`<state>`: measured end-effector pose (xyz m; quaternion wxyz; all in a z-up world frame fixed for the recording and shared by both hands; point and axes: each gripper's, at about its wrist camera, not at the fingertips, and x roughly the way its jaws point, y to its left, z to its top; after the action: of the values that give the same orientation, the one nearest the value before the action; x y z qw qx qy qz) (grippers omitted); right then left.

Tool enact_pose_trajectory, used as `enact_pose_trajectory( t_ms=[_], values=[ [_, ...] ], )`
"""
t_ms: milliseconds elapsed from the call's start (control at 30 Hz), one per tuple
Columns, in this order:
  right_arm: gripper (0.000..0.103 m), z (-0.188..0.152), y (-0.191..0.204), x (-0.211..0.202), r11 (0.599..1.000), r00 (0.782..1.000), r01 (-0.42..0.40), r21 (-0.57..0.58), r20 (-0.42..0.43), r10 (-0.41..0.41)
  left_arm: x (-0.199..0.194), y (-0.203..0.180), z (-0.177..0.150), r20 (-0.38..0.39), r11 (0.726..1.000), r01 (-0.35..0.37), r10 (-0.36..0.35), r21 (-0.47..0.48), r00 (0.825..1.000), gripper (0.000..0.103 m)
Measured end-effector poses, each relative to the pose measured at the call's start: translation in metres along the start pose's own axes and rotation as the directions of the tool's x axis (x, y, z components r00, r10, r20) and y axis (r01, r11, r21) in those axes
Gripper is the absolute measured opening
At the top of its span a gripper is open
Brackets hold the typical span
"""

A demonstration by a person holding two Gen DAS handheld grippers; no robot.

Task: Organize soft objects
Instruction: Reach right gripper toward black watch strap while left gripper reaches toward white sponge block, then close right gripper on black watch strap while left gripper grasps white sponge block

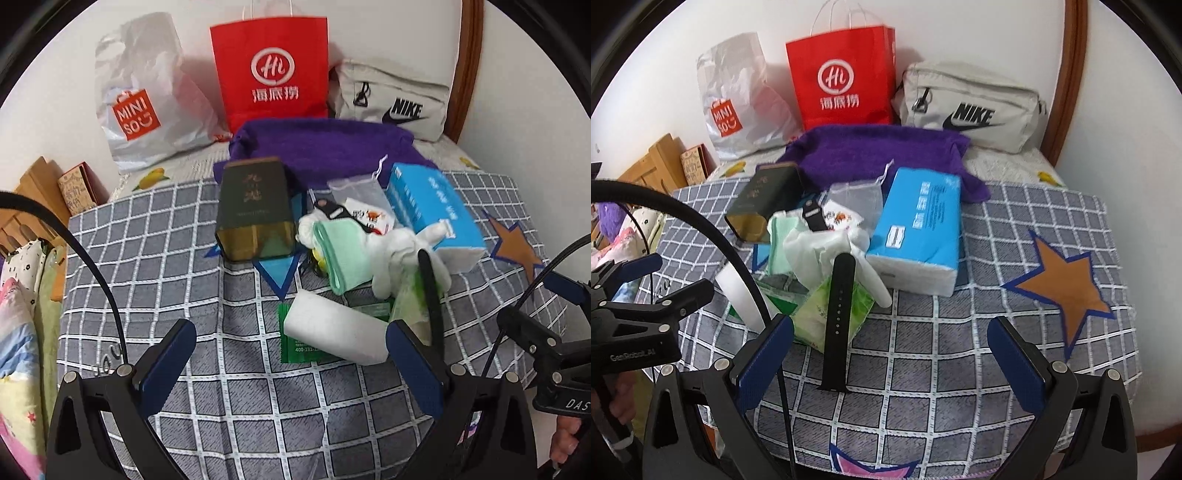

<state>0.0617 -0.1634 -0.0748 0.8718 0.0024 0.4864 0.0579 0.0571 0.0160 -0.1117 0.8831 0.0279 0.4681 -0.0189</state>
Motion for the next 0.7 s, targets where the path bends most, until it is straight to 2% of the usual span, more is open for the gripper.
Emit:
enact_pose_trajectory(
  t_ms=[167, 367, 433, 633, 700],
  values=[
    [0.102, -0.008, -0.001, 0.026, 0.999, 0.998, -0.038, 0.008, -0.046, 0.038, 0.023, 0.001, -0.002, -0.024, 1.000, 0.016, -0.016, 0.003, 1.000, 0.103],
    [0.100, -0.016, 0.011, 0.045, 0.993, 0.992, -0.113, -0.034, -0.055, 0.111, 0.039, 0.006, -0.006, -0.048, 1.000, 0.030, -0.030, 0.002, 0.998, 0.103],
    [0.097, -0.017, 0.014, 0.052, 0.991, 0.990, -0.129, -0.038, -0.055, 0.127, 0.039, 0.010, -0.006, -0.047, 0.999, 0.048, -0.049, -0.011, 0.998, 0.103],
    [0.068, -0.016, 0.011, 0.081, 0.985, 0.982, -0.167, 0.040, -0.082, 0.170, 0.043, 0.013, -0.007, -0.020, 0.997, 0.073, -0.073, -0.004, 0.997, 0.103],
    [0.049, -0.016, 0.011, 0.090, 0.983, 0.979, -0.179, 0.046, -0.095, 0.183, 0.043, 0.012, -0.008, -0.015, 0.995, 0.100, -0.100, 0.005, 0.995, 0.103]
  ],
)
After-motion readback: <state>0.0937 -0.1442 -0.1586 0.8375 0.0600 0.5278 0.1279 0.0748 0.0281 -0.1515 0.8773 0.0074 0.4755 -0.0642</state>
